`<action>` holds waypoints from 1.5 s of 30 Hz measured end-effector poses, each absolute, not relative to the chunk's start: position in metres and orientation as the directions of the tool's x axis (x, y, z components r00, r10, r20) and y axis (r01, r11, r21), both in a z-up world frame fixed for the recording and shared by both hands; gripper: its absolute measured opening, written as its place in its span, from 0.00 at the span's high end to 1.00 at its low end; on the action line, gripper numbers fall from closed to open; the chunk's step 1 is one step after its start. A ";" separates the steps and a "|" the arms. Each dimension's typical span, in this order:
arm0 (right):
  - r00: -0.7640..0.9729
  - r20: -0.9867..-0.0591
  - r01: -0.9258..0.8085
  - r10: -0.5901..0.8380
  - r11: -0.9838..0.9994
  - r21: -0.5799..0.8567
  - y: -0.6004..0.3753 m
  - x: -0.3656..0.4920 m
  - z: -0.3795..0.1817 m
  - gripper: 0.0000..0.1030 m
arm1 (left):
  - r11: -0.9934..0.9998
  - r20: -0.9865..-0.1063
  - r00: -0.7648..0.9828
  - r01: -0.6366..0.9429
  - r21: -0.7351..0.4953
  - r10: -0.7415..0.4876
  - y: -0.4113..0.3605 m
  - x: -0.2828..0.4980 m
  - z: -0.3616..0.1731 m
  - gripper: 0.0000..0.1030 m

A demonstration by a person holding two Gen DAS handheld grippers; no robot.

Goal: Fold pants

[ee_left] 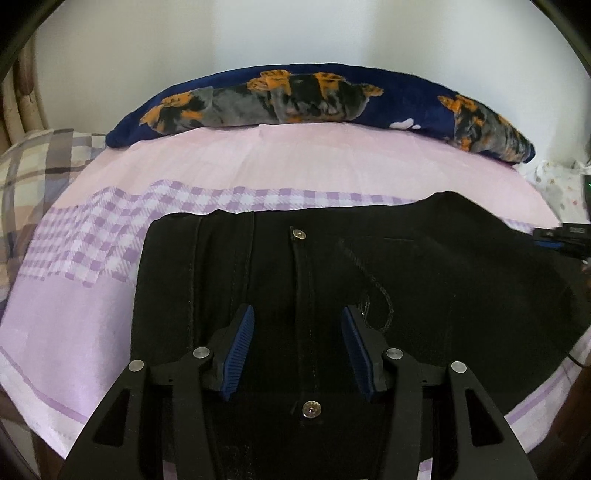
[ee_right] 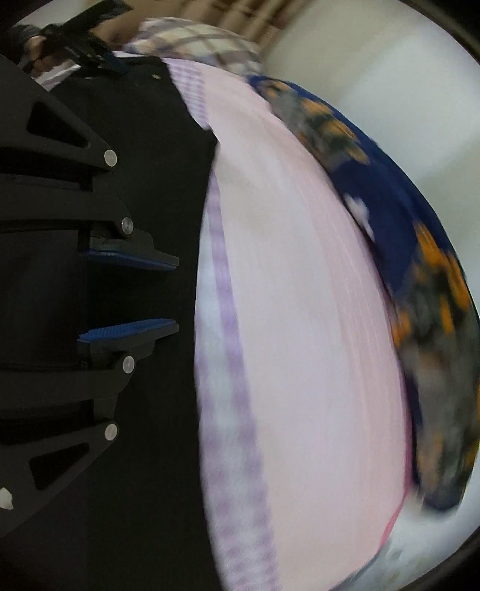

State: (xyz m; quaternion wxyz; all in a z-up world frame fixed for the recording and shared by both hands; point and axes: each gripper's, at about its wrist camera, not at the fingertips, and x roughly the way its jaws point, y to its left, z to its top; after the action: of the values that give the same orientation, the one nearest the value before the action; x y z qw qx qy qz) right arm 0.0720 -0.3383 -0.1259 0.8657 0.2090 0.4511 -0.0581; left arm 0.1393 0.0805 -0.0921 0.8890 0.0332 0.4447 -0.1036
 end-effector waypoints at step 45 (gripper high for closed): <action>0.765 -0.614 0.622 -0.195 0.473 0.625 -0.523 -0.181 -0.095 0.93 | 0.719 -0.844 0.259 0.668 -0.195 -0.469 -0.183 0.089 -0.117 0.46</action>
State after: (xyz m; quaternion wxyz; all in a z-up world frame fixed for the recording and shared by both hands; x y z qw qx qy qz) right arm -0.1806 -0.5234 -0.0952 0.8247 0.4499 0.2371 -0.2476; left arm 0.0891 -0.1832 -0.1165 0.7869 0.1012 0.4900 -0.3612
